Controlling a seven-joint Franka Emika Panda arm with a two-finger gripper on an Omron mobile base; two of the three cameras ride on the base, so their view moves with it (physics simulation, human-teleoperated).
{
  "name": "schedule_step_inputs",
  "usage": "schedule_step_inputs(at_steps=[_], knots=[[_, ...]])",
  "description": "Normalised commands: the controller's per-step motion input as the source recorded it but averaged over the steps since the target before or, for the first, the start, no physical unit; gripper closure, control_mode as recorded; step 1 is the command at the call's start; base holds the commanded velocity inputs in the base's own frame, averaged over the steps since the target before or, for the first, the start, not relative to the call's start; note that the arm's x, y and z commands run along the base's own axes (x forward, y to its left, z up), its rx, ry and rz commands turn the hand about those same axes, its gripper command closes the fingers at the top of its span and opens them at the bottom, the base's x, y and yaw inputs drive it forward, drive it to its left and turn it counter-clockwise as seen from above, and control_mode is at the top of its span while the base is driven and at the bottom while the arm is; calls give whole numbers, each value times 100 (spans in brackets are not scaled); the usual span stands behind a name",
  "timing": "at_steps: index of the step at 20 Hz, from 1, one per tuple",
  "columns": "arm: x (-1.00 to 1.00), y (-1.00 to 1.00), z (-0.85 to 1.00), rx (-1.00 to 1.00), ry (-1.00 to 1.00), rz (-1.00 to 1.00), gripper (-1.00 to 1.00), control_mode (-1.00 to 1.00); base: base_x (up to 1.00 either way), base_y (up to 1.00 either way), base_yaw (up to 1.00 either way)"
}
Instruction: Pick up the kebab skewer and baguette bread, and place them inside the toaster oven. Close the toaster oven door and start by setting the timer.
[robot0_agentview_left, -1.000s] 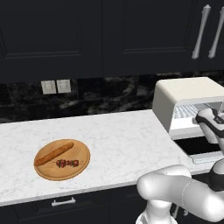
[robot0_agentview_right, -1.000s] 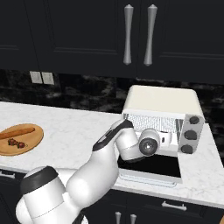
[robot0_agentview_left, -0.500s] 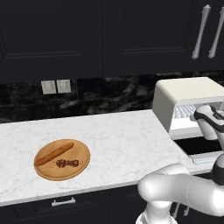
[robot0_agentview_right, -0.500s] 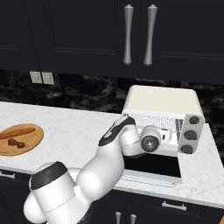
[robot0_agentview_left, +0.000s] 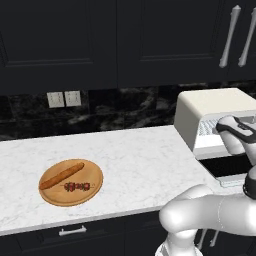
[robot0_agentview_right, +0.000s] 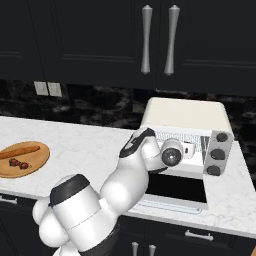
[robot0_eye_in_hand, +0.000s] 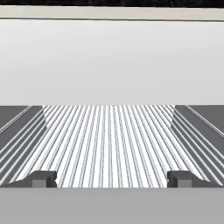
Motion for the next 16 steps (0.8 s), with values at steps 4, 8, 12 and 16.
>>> schedule_step_inputs(at_steps=[4,8,12,16], knots=[[9,0,-9,0,0,0,-100,-100,0,0,0],[17,0,0,0,0,0,-100,-100,0,0,0],[14,0,0,0,0,0,-100,-100,0,0,0],[10,0,-9,0,1,0,-100,-100,0,0,0]])
